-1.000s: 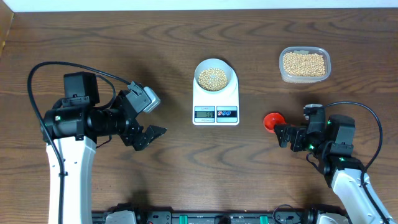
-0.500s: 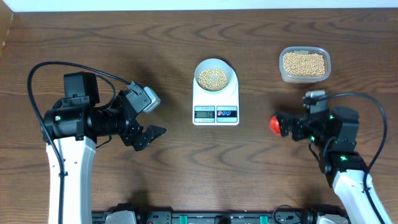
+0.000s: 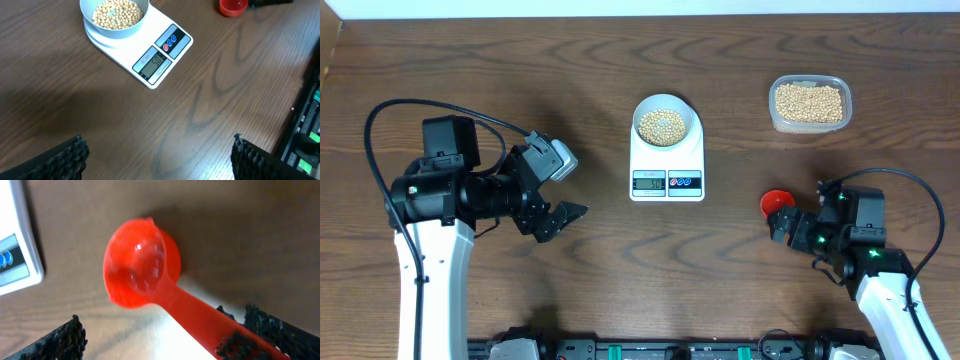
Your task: Scoop item into bowl and weigh 50g on scale
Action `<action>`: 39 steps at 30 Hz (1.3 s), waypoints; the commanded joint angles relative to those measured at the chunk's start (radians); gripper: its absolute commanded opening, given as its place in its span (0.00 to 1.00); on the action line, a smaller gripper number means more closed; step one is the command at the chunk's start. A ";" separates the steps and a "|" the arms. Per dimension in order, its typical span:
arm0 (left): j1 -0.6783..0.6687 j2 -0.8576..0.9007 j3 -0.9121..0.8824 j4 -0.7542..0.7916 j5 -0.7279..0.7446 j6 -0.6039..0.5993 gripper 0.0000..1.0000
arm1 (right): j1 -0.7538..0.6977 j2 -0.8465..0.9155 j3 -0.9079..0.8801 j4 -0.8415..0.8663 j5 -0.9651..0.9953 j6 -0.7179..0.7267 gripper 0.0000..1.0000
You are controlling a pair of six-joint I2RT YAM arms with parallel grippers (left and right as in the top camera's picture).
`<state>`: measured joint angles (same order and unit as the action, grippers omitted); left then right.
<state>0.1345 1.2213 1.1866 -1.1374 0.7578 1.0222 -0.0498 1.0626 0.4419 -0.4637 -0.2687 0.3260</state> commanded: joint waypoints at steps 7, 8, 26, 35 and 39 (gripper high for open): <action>-0.001 -0.006 0.026 -0.003 0.016 0.013 0.93 | 0.006 -0.002 0.004 -0.058 -0.225 0.018 0.99; -0.001 -0.007 0.026 -0.003 0.016 0.013 0.93 | 0.006 -0.002 0.004 -0.068 -0.224 0.018 0.99; -0.001 -0.006 0.026 -0.003 0.016 0.013 0.93 | 0.006 0.129 -0.005 0.146 -0.252 -0.130 0.99; -0.001 -0.006 0.027 -0.003 0.016 0.013 0.93 | 0.006 0.126 0.003 0.246 -0.251 -0.199 0.98; -0.001 -0.006 0.026 -0.003 0.016 0.013 0.93 | 0.006 0.125 0.004 0.248 -0.148 -0.217 0.99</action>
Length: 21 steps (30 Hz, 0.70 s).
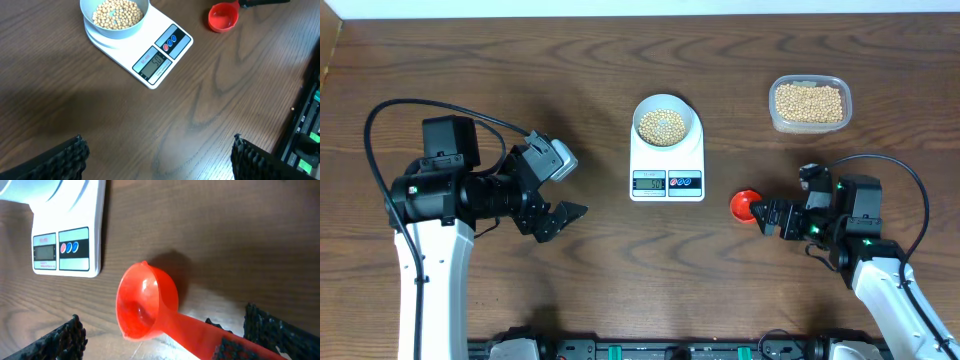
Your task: Scoop item into bowl and weigh 50g on scale
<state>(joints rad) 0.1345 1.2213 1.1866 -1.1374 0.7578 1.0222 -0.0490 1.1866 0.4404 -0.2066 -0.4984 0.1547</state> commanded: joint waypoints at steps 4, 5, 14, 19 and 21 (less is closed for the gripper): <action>-0.001 -0.006 0.026 -0.003 0.016 0.013 0.93 | 0.005 0.001 0.006 -0.039 0.292 -0.043 0.99; -0.001 -0.006 0.026 -0.003 0.016 0.013 0.93 | 0.005 0.001 0.006 -0.033 0.290 -0.035 0.99; -0.001 -0.006 0.027 -0.003 0.016 0.013 0.93 | 0.005 0.001 0.037 -0.085 0.248 0.213 0.99; -0.001 -0.006 0.026 -0.003 0.016 0.013 0.93 | 0.005 0.001 0.051 -0.146 0.232 0.445 0.99; -0.001 -0.006 0.026 -0.003 0.016 0.013 0.93 | 0.004 0.001 0.054 -0.161 0.201 0.508 0.99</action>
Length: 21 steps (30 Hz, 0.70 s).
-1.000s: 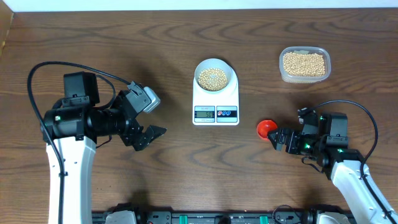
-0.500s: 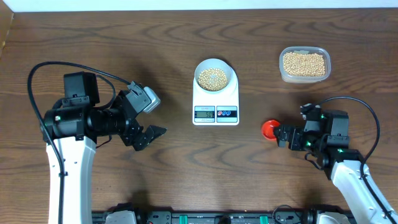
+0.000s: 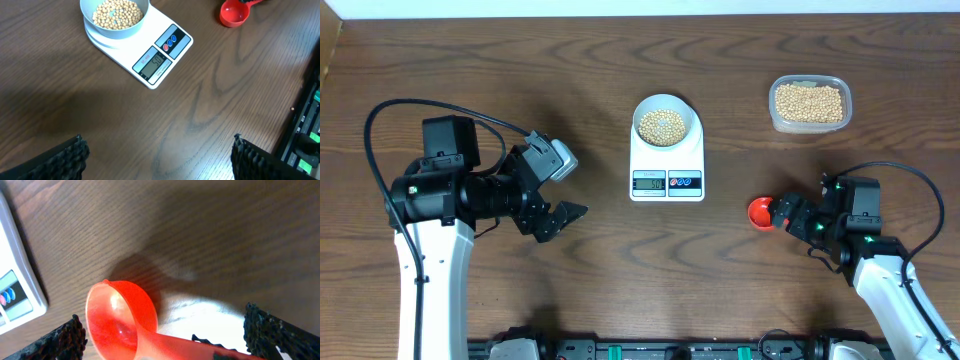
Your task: Scoop item into bowl and weigh 50g on scale
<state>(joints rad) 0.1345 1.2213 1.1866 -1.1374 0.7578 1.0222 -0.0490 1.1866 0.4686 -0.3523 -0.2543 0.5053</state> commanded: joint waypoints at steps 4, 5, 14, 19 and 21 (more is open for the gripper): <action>-0.001 -0.006 0.027 -0.003 0.016 0.013 0.93 | 0.004 0.001 0.028 -0.025 -0.043 0.234 0.99; -0.001 -0.006 0.026 -0.003 0.016 0.013 0.93 | 0.004 0.001 0.028 -0.020 -0.043 0.234 0.99; -0.001 -0.006 0.027 -0.003 0.016 0.013 0.93 | 0.004 0.001 0.027 0.041 -0.003 -0.066 0.99; -0.001 -0.006 0.027 -0.003 0.016 0.013 0.93 | 0.005 -0.018 0.125 -0.092 0.008 -0.181 0.99; -0.001 -0.006 0.027 -0.003 0.016 0.013 0.93 | 0.007 -0.019 0.223 -0.245 0.095 -0.214 0.99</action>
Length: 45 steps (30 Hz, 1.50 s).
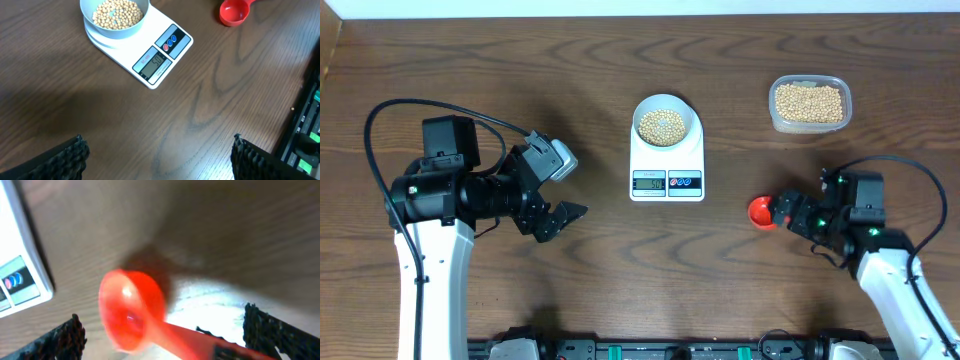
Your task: Scoop item into bowl and weigh 50g on scale
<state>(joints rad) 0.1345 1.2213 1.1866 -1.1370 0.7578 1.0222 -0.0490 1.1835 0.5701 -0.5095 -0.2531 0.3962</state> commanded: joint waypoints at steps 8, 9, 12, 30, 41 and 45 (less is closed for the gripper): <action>-0.001 -0.006 0.026 -0.003 0.016 0.013 0.93 | 0.055 -0.005 0.264 -0.335 0.275 -0.138 0.99; -0.001 -0.006 0.027 -0.003 0.016 0.013 0.93 | 0.060 0.003 0.265 -0.346 0.278 -0.125 0.99; -0.001 -0.006 0.026 -0.003 0.016 0.013 0.93 | 0.077 0.051 0.277 -0.404 0.309 -0.064 0.99; -0.001 -0.006 0.027 -0.003 0.016 0.013 0.93 | 0.144 0.073 0.366 -0.480 0.535 -0.026 0.99; -0.001 -0.006 0.027 -0.003 0.016 0.013 0.93 | 0.145 0.058 0.366 -0.310 0.395 -0.064 0.99; -0.001 -0.006 0.026 -0.003 0.016 0.013 0.93 | 0.145 -0.002 0.366 -0.275 0.373 -0.064 0.99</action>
<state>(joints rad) 0.1345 1.2213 1.1866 -1.1378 0.7578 1.0222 0.0895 1.2411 0.9157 -0.7963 0.1520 0.3470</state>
